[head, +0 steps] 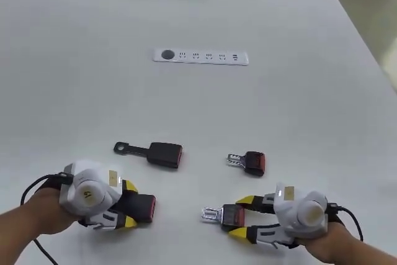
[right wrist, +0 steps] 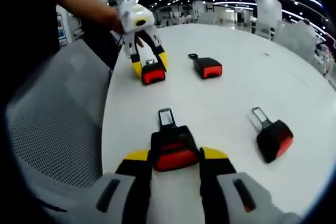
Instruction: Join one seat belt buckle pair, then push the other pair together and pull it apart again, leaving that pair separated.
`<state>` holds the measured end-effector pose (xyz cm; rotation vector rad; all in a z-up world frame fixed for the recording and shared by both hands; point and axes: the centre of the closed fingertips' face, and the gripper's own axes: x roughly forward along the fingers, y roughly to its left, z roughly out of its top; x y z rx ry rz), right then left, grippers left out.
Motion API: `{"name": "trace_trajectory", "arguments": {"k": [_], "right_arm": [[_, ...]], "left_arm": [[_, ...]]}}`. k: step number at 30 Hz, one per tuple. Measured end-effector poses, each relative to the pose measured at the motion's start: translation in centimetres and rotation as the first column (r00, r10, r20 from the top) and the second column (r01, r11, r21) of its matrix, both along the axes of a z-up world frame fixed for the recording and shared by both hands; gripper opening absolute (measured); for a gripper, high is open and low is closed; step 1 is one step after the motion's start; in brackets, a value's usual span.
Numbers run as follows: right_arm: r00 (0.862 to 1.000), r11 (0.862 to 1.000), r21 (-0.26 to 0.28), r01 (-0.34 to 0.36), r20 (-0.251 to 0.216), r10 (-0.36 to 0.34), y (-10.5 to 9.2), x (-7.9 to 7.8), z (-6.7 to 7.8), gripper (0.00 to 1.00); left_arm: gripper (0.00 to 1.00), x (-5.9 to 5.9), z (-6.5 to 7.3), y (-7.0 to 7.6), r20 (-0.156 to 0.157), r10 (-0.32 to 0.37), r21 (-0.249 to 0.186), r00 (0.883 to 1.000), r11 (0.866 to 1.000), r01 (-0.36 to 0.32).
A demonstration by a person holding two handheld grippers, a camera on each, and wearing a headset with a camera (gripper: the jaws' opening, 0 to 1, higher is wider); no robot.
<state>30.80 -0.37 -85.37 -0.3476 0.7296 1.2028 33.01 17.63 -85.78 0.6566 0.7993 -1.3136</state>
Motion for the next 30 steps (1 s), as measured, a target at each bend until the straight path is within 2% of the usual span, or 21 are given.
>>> {"name": "trace_trajectory", "arguments": {"k": [4,7,15,17,20,24,30], "right_arm": [[1.0,1.0,0.008,-0.011,0.003,0.011,1.1,0.0,0.0,0.36],[1.0,1.0,0.012,-0.016,0.006,0.016,2.0,0.1,0.0,0.36],[1.0,0.999,0.022,-0.023,0.01,0.023,4.5,0.4,-0.1,0.36],[1.0,0.999,0.031,-0.005,-0.008,0.005,5.1,0.6,-0.1,0.36],[1.0,1.0,0.024,-0.018,0.011,0.017,6.3,0.9,-0.1,0.36],[1.0,0.999,0.04,-0.024,0.004,0.024,7.7,1.0,-0.1,0.36],[1.0,0.998,0.051,-0.031,-0.002,0.031,8.8,1.1,0.1,0.36]], "left_arm": [[0.38,0.0,0.0,0.1,-0.011,-0.01,-0.003,1.0,1.0,0.01],[0.38,-0.1,0.0,0.1,-0.007,-0.041,0.012,0.999,0.999,0.041],[0.38,0.1,0.0,0.1,-0.006,-0.039,0.013,0.999,0.999,0.04],[0.38,0.1,0.0,0.1,-0.007,-0.039,0.015,0.999,0.999,0.039],[0.38,0.1,0.0,0.1,-0.008,-0.039,0.014,0.999,0.999,0.04],[0.38,0.1,0.0,0.2,-0.007,-0.041,0.017,0.999,0.999,0.041],[0.38,0.1,0.0,0.2,-0.009,-0.044,0.022,0.999,0.999,0.045]]}}
